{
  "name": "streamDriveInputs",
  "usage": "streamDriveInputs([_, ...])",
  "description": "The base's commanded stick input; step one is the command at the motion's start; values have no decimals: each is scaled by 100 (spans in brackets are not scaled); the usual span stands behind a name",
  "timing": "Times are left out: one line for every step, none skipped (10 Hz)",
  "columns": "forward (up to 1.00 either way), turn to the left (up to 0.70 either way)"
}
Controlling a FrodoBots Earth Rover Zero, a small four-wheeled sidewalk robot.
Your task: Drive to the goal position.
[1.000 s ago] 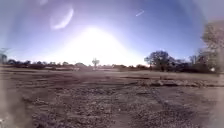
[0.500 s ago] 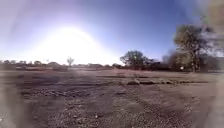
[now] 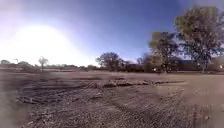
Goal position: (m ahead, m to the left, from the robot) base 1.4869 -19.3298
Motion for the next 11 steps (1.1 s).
streamDriveInputs([50,-38])
streamDriveInputs([50,-26])
streamDriveInputs([50,-12])
streamDriveInputs([50,0])
streamDriveInputs([50,0])
streamDriveInputs([50,0])
streamDriveInputs([50,0])
streamDriveInputs([50,0])
streamDriveInputs([50,0])
streamDriveInputs([50,0])
streamDriveInputs([50,-6])
